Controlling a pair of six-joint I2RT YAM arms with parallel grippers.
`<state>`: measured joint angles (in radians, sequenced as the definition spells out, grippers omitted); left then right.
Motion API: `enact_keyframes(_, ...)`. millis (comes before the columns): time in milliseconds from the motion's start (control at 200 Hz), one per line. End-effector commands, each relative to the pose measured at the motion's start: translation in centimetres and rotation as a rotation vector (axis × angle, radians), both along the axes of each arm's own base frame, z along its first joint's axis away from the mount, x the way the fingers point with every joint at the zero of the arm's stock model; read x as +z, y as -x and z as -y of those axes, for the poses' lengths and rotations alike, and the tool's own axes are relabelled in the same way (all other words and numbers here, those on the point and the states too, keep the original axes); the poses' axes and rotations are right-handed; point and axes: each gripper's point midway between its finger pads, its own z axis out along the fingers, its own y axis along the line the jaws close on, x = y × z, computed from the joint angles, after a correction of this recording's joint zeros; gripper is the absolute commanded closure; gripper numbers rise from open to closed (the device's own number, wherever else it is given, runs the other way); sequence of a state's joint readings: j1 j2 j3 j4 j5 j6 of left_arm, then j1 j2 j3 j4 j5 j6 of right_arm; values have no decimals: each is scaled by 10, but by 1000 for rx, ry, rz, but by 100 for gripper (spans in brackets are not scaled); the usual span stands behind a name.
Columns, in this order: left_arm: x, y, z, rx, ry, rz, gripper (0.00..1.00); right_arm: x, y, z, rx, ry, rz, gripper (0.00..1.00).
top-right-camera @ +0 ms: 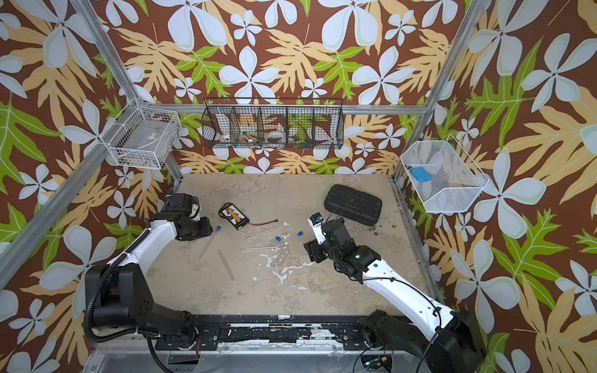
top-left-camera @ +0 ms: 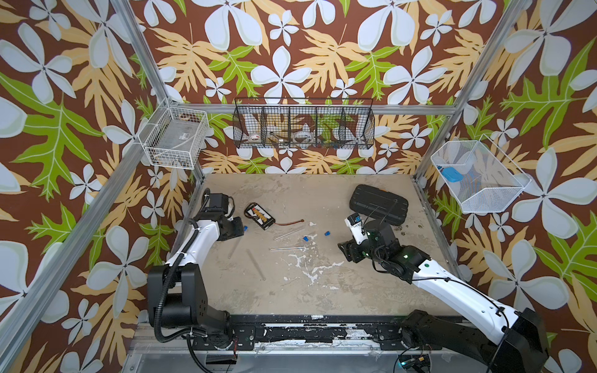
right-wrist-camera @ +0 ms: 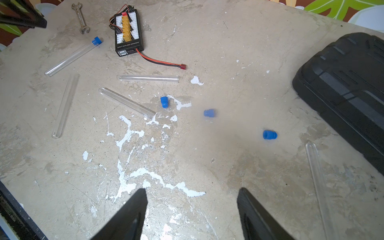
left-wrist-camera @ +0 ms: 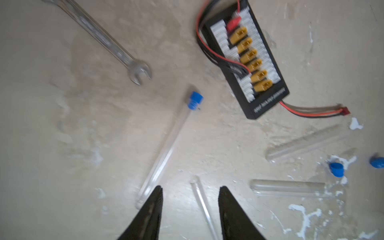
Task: Insert stoppers into test tubes
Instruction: Place the test tube at the center of the board, then pick up the test tube at the center of the board.
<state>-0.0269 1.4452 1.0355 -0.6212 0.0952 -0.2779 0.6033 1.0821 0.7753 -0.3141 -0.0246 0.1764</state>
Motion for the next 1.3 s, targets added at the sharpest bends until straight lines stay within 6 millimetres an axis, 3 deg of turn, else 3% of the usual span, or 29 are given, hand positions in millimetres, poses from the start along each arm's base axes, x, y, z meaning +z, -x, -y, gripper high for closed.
enact_keyframes(0, 0, 16, 19, 127, 27, -8, 48, 3, -3, 4, -38, -13, 27, 29)
enact_keyframes(240, -14, 44, 8, 253, -49, -28, 52, 2, 3, 15, -73, -8, 36, 29)
enact_keyframes(370, -34, 52, 14, 283, -54, -98, 52, 3, 6, 18, -69, -3, 39, 29)
enact_keyframes(621, -65, 56, 29, 320, -62, -192, 54, 4, 9, 24, -77, 22, 42, 29)
enact_keyframes(881, -90, 68, 25, 339, -125, -282, 64, 3, 12, 30, -92, 35, 38, 29)
enact_keyframes(1291, -104, 71, 34, 279, -124, -302, 76, 4, 12, 31, -109, 31, 36, 30)
